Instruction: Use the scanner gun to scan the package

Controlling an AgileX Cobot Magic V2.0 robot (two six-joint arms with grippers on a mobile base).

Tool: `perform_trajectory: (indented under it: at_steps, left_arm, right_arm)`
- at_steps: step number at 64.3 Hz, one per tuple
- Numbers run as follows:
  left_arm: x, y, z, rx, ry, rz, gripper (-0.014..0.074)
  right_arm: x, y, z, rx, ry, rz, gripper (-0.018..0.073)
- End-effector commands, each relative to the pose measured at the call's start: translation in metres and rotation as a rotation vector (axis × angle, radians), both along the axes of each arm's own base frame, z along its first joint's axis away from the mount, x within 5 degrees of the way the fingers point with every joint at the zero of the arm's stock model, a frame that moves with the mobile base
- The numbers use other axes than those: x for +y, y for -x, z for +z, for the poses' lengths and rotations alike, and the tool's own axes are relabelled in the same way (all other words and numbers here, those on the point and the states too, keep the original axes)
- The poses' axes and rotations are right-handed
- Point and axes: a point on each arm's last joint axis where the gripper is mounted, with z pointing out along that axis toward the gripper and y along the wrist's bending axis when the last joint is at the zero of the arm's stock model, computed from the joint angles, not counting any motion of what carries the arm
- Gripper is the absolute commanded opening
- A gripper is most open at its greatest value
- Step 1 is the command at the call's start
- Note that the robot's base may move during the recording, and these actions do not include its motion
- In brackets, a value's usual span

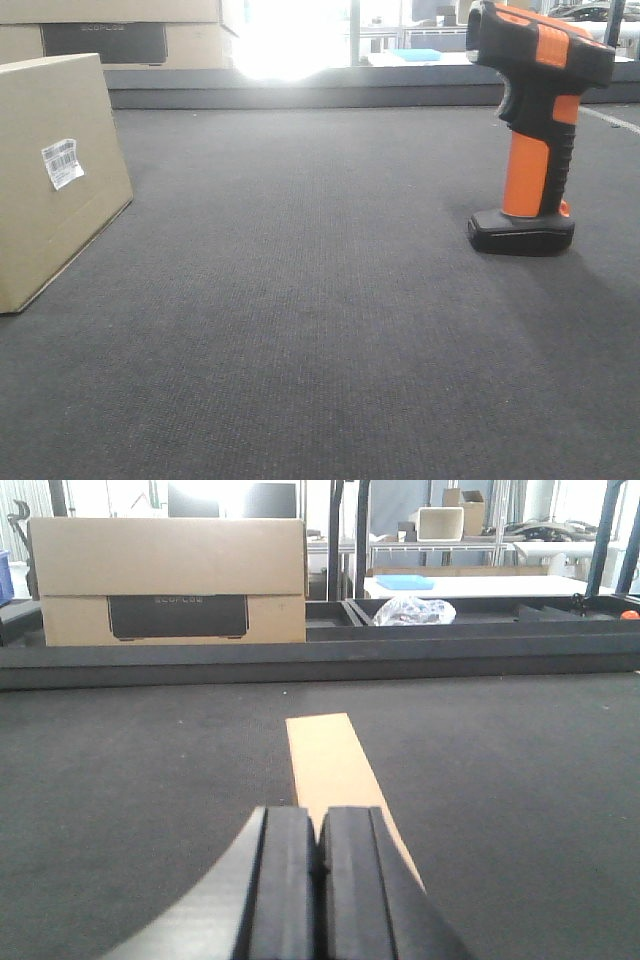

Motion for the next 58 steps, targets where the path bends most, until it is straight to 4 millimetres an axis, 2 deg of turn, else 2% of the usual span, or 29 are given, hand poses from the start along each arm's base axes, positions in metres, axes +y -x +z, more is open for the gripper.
perform_trajectory:
  at_steps: [1,45,58]
  left_arm:
    - [0.0,0.001,0.002,-0.03,0.003,-0.006,-0.0111]
    - [0.0,0.001,0.0,-0.019,0.0,-0.005,-0.0111]
    - [0.006,0.02,-0.011,0.041,-0.008,0.052,-0.0111]
  right_arm:
    - [-0.001,0.001,0.002,-0.018,-0.002,-0.011,-0.0163]
    - [-0.001,0.001,0.001,-0.015,-0.002,-0.01,-0.0163]
    - [-0.001,0.001,0.001,-0.015,-0.002,-0.01,-0.0163]
